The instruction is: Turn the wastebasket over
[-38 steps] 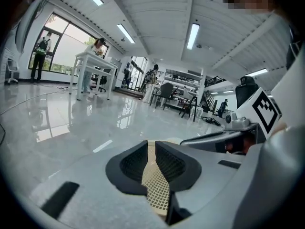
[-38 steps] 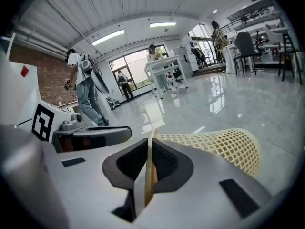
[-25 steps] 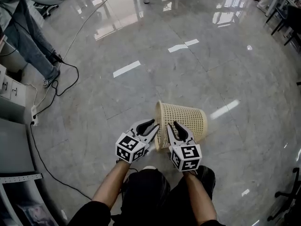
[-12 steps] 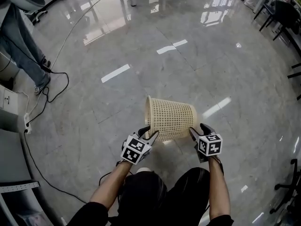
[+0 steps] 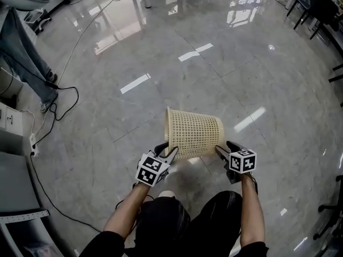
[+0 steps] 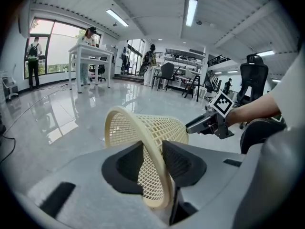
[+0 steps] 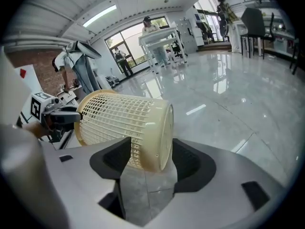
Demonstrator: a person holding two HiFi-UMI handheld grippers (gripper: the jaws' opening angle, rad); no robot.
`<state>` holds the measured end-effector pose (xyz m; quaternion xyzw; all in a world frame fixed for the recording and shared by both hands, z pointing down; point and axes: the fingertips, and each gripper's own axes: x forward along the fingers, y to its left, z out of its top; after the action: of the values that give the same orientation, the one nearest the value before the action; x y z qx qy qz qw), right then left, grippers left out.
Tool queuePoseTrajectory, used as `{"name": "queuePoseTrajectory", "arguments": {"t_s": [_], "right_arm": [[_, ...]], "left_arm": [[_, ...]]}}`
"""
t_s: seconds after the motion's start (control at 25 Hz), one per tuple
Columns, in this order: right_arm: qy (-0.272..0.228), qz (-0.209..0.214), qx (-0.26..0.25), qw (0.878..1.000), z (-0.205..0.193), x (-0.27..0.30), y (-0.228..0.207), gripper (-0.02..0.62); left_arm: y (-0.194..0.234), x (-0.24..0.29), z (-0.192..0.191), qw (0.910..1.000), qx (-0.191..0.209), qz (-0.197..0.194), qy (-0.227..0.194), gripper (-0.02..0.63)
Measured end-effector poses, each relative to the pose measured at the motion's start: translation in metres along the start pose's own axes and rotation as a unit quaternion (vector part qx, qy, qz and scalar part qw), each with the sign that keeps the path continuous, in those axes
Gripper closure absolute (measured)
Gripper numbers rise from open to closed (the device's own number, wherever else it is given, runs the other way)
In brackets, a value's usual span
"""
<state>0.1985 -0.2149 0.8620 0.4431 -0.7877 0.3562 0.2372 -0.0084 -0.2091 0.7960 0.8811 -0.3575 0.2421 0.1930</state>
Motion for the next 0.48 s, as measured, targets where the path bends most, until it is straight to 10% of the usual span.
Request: {"name": "queuePoseTrajectory", "arguments": {"t_s": [0.48], "right_arm": [[0.042,0.091,-0.065,0.993,-0.005,0.035,0.059,0.337]], "left_arm": [[0.04,-0.033,-0.028,0.9994,0.016,0.023,0.019,0.482]]}}
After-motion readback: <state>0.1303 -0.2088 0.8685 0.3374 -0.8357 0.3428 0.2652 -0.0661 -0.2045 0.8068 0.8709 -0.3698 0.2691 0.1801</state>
